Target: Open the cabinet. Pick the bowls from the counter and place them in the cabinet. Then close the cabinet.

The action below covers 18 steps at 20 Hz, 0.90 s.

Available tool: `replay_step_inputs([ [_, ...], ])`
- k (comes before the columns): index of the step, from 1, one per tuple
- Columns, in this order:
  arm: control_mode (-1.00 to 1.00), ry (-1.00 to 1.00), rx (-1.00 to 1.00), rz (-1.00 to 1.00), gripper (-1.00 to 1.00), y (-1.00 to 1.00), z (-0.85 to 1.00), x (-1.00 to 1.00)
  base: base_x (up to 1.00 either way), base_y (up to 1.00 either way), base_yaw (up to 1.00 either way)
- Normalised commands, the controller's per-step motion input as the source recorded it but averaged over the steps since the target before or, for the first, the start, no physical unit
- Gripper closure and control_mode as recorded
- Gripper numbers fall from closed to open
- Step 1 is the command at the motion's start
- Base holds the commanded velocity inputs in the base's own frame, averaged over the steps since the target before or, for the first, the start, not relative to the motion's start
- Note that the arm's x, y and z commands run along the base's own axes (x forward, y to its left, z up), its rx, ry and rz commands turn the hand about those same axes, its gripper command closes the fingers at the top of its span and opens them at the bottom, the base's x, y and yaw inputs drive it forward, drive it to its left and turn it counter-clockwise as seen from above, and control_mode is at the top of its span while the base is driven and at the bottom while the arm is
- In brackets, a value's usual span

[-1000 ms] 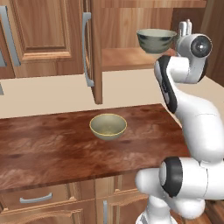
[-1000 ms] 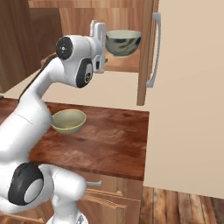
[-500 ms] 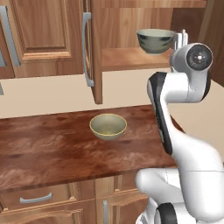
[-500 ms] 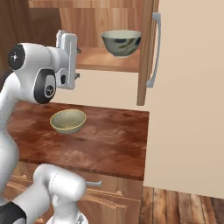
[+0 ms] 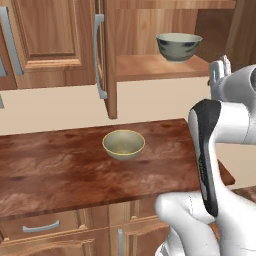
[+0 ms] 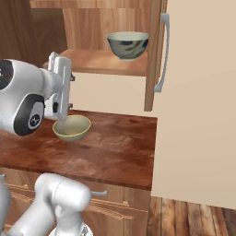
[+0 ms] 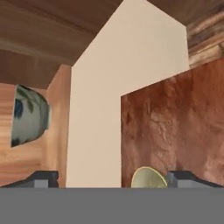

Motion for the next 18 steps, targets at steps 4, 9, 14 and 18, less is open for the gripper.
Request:
replay_step_inputs([
  [4, -1.0, 0.3, 0.02, 0.27, -1.0, 0.0, -0.19, -0.75, 0.0, 0.0, 0.0],
  [9, -1.0, 0.2, 0.04, 0.28, -1.0, 0.0, -0.18, -0.53, 0.0, 0.0, 0.0],
  [14, -1.0, 0.03, 0.12, 0.23, -1.0, 0.0, -0.3, -0.19, 0.0, 0.0, 0.0],
  [18, -1.0, 0.0, 0.13, 0.2, -1.0, 0.09, -0.36, -0.01, 0.0, 0.0, 0.0],
])
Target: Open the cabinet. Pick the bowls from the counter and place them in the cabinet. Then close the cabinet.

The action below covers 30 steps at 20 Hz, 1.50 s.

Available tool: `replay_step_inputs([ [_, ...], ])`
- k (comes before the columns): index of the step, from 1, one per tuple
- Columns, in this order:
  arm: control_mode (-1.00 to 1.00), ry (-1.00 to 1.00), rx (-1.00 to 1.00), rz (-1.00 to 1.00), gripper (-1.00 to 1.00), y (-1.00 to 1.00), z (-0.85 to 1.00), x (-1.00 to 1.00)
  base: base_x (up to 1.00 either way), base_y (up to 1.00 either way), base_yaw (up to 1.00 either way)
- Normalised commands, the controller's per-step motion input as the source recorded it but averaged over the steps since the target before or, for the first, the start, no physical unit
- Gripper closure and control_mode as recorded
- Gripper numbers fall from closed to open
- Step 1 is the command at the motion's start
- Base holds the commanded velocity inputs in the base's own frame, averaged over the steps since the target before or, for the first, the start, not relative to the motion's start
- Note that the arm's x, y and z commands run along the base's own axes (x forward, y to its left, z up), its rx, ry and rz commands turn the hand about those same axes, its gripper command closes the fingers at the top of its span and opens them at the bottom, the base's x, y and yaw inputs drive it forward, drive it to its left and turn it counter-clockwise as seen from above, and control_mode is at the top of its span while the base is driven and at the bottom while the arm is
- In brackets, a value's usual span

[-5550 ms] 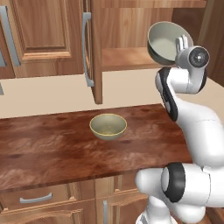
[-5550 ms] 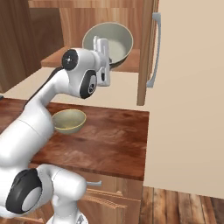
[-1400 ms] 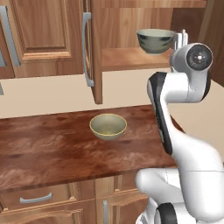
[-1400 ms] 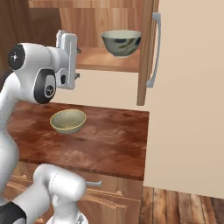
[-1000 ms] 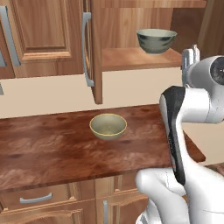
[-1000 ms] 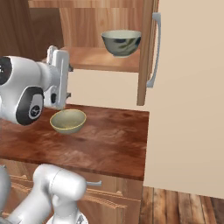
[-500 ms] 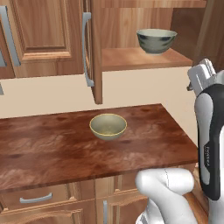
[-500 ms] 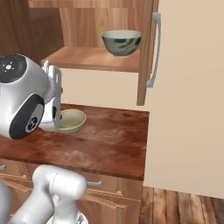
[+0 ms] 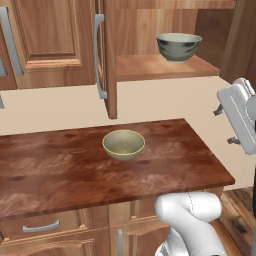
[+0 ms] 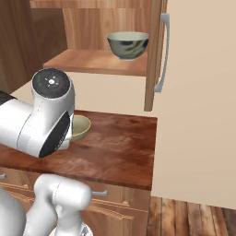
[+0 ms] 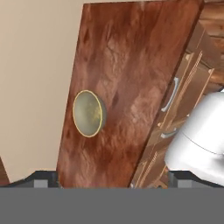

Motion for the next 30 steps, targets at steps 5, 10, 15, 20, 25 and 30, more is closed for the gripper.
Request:
replay_step_inputs([
  [5, -1.0, 0.0, 0.08, 0.11, -1.0, 0.13, -0.5, 0.0, 0.0, 0.0, 0.0],
  [10, -1.0, -0.1, 0.0, 0.08, -1.0, 0.26, -0.43, 0.0, 0.0, 0.0, 0.0],
  [15, -1.0, -0.1, 0.0, 0.0, -1.0, 0.32, -0.35, 0.0, 0.0, 0.0, 0.0],
  [20, -1.0, 0.03, 0.02, 0.02, -1.0, 0.13, -0.25, 0.12, 0.0, 0.0, 0.0],
  [25, -1.0, 0.15, 0.01, 0.04, -1.0, 0.0, -0.09, 0.43, 0.0, 0.0, 0.0],
  [30, -1.0, 0.03, 0.0, 0.05, -1.0, 0.02, -0.12, 0.5, 0.0, 0.0, 0.0],
])
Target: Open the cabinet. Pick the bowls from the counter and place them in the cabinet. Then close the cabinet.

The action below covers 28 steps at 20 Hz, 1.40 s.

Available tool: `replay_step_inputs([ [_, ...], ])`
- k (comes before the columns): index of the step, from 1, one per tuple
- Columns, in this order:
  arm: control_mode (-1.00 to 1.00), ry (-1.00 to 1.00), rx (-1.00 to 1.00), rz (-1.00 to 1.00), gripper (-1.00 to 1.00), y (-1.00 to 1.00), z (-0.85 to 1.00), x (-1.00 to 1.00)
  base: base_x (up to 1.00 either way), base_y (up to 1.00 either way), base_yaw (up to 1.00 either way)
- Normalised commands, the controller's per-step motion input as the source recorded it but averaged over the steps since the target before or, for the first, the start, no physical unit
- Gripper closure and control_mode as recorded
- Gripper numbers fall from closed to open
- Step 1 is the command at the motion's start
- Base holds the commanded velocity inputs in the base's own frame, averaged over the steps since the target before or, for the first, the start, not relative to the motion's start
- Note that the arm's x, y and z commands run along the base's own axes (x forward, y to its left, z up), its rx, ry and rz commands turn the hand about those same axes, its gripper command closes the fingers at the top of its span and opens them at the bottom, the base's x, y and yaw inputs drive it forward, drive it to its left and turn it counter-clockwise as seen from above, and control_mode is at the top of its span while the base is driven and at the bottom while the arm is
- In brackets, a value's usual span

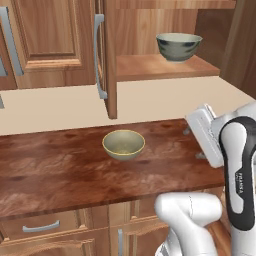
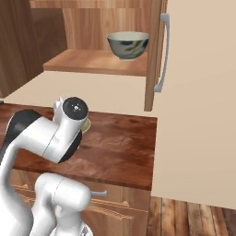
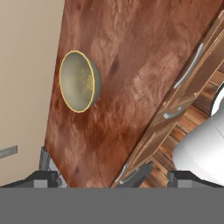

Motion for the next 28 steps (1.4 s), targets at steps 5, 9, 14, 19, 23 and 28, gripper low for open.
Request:
replay_step_inputs([
  [5, -1.0, -0.07, 0.0, 0.08, -1.0, 0.04, -0.34, 0.37, 0.0, 0.0, 0.0],
  [9, -1.0, -0.07, 0.0, 0.1, -1.0, 0.11, -0.46, 0.33, 0.0, 0.0, 0.0],
  [14, -1.0, 0.0, 0.0, 0.1, -1.0, 0.08, -0.29, 0.36, 0.0, 0.0, 0.0],
  [19, -1.0, 0.0, 0.0, 0.1, -1.0, 0.12, -0.28, 0.4, 0.0, 0.0, 0.0],
  [23, -1.0, 0.0, 0.0, 0.1, -1.0, 0.09, -0.23, 0.34, 0.0, 0.0, 0.0],
  [28, -1.0, 0.0, 0.0, 0.11, -1.0, 0.08, -0.26, 0.35, 0.0, 0.0, 0.0],
])
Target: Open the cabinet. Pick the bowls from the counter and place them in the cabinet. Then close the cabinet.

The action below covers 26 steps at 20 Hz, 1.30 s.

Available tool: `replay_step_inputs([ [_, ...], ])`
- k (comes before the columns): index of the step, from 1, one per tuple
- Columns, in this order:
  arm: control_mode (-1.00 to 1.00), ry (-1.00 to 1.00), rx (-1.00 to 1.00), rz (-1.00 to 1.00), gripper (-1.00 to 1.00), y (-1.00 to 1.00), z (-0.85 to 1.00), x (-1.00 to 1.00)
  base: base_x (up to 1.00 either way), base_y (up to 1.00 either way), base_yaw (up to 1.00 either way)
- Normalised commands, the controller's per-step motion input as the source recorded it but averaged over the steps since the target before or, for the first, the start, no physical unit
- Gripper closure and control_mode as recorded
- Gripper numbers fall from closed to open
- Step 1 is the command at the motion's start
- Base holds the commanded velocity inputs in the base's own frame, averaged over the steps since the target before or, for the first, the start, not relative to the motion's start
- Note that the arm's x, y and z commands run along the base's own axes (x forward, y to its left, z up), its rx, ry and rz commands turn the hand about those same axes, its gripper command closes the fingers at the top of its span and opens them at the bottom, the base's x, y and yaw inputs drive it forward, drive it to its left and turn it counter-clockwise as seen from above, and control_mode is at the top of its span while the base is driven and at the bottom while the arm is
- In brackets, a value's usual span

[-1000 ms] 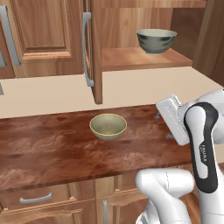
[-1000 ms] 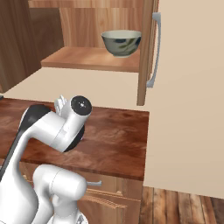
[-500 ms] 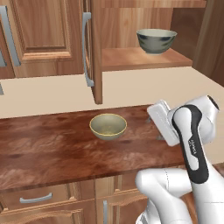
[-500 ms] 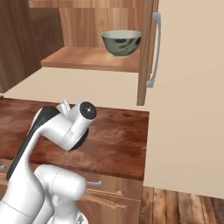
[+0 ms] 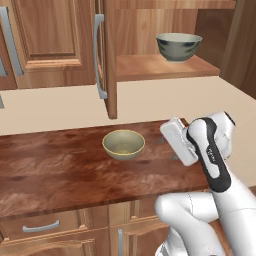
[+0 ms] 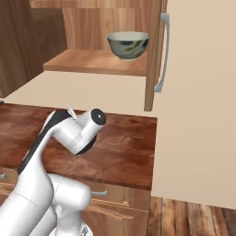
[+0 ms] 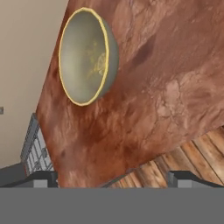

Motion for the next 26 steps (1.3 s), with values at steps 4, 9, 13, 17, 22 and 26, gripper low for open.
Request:
replay_step_inputs([
  [4, -1.0, 0.0, 0.0, 0.11, -1.0, 0.1, -0.29, 0.44, 0.0, 0.0, 0.0],
  [9, -1.0, 0.0, 0.0, 0.1, -1.0, 0.04, -0.21, 0.42, 0.0, 0.0, 0.0],
  [13, -1.0, 0.0, 0.0, 0.1, -1.0, 0.04, -0.2, 0.44, 0.0, 0.0, 0.0],
  [17, -1.0, 0.0, 0.0, 0.09, -1.0, 0.02, -0.2, 0.45, 0.0, 0.0, 0.0],
  [22, -1.0, 0.0, 0.0, 0.07, -1.0, 0.0, -0.21, 0.37, 0.0, 0.0, 0.0],
  [26, -1.0, -0.04, 0.0, 0.03, -1.0, 0.0, -0.18, 0.33, 0.0, 0.0, 0.0],
])
